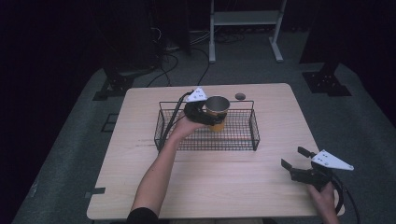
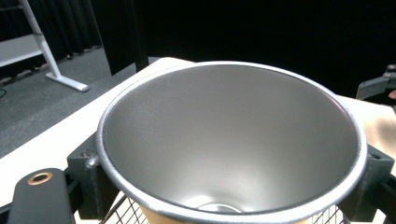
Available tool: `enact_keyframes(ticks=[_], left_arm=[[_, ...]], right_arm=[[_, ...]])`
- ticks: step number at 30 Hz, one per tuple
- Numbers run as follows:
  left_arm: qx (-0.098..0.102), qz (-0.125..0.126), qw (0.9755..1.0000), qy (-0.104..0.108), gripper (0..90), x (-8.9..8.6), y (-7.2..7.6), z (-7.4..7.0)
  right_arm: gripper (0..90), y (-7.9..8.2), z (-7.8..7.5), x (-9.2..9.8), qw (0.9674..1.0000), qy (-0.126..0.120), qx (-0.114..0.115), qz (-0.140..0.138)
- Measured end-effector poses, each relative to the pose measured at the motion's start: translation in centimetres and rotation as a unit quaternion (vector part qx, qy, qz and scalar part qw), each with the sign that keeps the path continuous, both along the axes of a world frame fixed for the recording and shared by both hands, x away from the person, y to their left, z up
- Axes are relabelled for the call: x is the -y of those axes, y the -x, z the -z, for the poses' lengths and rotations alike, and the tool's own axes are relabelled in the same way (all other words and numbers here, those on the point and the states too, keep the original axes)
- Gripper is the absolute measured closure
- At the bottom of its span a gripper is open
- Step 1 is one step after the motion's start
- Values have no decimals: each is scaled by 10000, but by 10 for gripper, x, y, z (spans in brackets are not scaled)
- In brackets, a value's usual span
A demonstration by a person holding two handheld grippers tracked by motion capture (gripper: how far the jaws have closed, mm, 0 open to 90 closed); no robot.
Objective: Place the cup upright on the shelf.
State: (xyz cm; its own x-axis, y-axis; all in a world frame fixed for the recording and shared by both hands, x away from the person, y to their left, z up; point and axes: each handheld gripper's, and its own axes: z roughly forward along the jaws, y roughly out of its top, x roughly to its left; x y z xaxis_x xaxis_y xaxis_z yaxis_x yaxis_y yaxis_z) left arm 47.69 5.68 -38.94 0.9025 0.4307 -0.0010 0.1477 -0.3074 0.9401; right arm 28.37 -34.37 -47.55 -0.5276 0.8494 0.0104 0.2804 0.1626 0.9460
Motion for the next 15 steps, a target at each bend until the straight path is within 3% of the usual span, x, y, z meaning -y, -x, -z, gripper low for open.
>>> enact_keyframes(ticks=[12, 15], left_arm=[[-153, 105, 9998, -95, 124, 0, -5, 13], [-102, 176, 9997, -121, 124, 4, -4, 14]], right_arm=[[128, 0, 0, 0, 10000, 3, 7, 5], [128, 0, 0, 0, 10000, -17, -3, 19]])
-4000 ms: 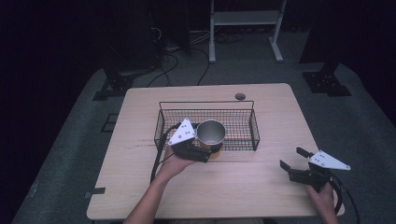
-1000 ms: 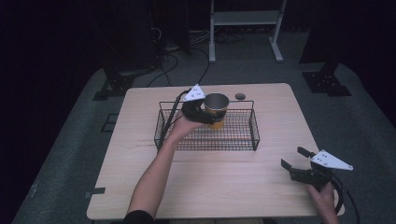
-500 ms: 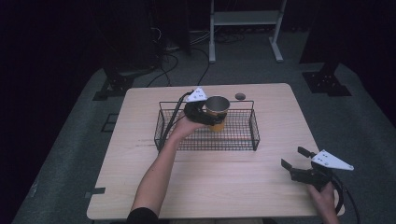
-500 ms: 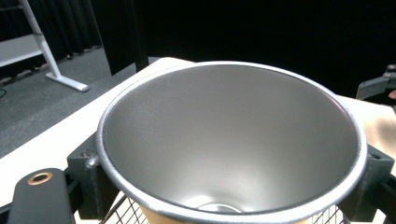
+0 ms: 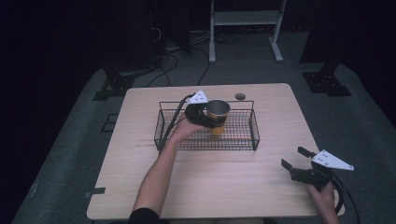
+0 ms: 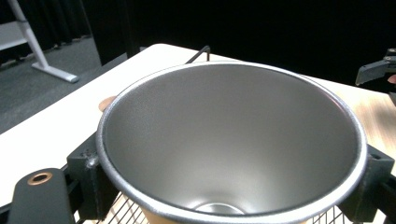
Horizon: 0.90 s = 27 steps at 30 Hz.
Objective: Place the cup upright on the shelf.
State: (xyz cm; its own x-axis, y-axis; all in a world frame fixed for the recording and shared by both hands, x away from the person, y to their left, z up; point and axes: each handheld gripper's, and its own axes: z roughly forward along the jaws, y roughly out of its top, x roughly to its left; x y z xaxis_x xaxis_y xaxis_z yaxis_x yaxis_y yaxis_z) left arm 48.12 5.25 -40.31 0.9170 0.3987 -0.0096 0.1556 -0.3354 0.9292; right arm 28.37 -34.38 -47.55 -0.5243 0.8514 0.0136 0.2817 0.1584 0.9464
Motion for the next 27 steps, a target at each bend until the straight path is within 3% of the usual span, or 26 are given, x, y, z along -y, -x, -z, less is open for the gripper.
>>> enact_keyframes(ticks=[10, 13, 16, 27], left_arm=[[-193, 105, 9993, -316, 124, 0, -6, 8], [-214, 155, 9983, -517, 123, 0, -8, 12], [-283, 177, 9982, -496, 123, -2, -11, 15], [-296, 275, 9960, -795, 122, -6, -12, 19]], right_arm=[[128, 0, 0, 0, 10000, -6, 19, -25], [128, 0, 0, 1, 10000, -21, 8, -13], [128, 0, 0, 0, 10000, -12, 12, -19], [129, 0, 0, 1, 10000, -19, 10, -13]])
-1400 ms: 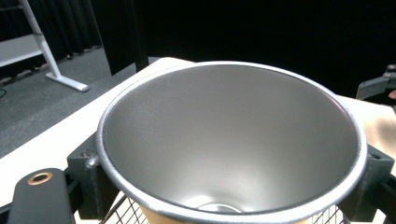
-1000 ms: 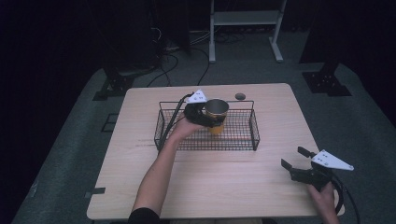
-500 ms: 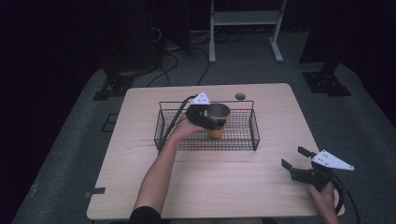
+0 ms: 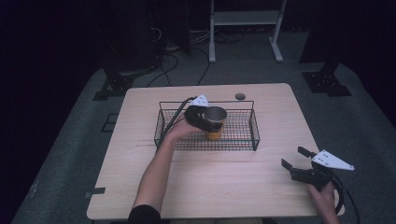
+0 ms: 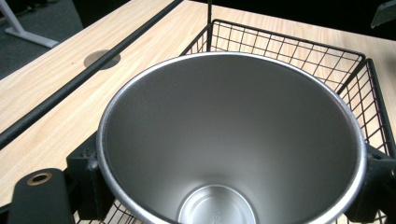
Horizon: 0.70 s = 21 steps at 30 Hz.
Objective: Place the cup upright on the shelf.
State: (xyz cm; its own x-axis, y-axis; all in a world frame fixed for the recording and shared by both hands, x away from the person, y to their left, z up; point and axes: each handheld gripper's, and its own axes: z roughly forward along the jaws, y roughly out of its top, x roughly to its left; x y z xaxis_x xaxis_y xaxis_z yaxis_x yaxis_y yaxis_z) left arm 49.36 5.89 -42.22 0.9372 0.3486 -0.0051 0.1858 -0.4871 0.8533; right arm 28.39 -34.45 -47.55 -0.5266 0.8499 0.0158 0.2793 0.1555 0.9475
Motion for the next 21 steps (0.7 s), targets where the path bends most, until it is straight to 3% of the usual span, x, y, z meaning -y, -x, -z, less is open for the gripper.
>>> enact_keyframes(ticks=[14, 21], left_arm=[[14, 131, 9997, -219, 89, -4, 2, -1], [37, 138, 9997, -203, 78, -4, 3, -1]], right_arm=[[128, 0, 0, 0, 10000, 0, -4, 1], [128, 0, 0, 0, 10000, -2, -3, -2]])
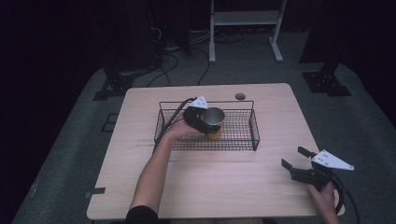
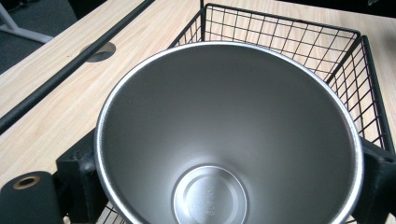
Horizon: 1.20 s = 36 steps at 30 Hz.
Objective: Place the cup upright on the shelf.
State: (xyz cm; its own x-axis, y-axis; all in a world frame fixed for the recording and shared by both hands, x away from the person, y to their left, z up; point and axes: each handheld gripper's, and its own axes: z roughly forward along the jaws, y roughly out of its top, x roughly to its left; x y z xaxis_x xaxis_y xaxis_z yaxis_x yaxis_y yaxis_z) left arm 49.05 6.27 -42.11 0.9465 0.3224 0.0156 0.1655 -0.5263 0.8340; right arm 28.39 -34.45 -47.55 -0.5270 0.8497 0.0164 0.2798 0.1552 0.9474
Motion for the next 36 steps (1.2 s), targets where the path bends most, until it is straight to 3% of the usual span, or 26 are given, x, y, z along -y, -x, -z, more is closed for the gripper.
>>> enact_keyframes(ticks=[24, 36], left_arm=[[150, -80, 9997, 159, 17, 1, 3, -7], [317, -191, 9983, 459, 17, -6, 7, -26]], right_arm=[[128, 0, 0, 2, 10000, -57, 17, -22], [128, 1, 0, 0, 10000, -10, 14, -22]])
